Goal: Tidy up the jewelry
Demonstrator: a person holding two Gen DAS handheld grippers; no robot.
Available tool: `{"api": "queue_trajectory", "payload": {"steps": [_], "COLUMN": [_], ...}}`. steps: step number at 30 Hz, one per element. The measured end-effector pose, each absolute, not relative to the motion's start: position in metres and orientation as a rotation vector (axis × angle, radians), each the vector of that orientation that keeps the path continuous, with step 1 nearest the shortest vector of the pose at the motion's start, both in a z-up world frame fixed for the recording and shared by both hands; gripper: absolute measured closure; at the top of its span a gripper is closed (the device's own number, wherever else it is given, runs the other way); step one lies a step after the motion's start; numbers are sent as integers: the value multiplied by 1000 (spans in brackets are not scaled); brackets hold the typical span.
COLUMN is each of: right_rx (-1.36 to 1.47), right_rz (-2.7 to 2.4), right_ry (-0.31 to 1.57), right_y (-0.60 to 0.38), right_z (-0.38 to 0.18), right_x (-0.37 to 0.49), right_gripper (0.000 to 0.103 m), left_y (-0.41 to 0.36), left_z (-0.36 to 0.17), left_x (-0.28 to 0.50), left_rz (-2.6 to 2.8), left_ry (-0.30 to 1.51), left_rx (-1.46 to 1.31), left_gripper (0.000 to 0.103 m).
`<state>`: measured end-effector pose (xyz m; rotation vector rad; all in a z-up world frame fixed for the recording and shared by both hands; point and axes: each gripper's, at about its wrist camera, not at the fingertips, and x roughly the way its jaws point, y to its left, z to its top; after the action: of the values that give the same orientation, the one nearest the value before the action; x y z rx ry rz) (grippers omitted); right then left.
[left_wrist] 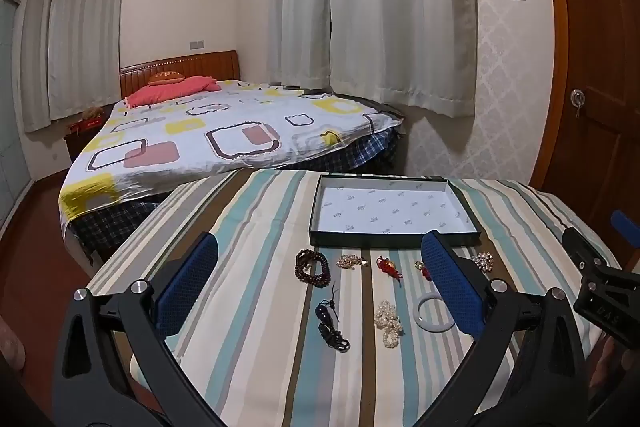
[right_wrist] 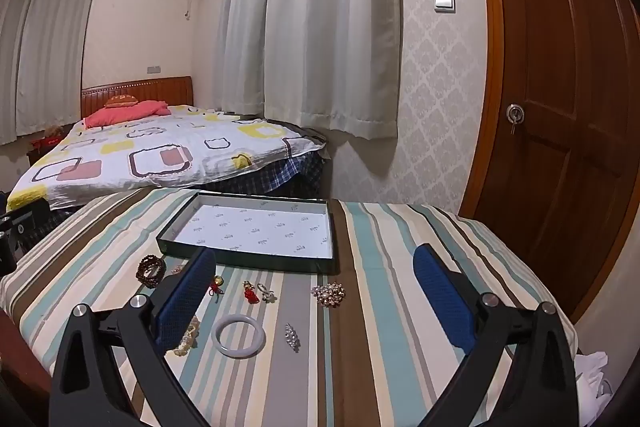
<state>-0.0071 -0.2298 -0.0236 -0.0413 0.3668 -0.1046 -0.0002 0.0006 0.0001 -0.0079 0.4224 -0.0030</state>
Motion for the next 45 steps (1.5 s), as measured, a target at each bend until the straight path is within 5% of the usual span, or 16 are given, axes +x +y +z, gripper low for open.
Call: {"api": "queue_trajectory", "payload": {"steps": [45], "right_rx": [-45], "right_rz": [-98], "right_ry": [362], "right_y": [-227], "right_z": [-4], "right_x": [-17], "right_gripper": [6], "left_y": [-1], "left_z": [6], "left_x": [-5], "left_rz": [-3], "left_ry": [448], "left_rx": [-23], "left_gripper": [4]}}
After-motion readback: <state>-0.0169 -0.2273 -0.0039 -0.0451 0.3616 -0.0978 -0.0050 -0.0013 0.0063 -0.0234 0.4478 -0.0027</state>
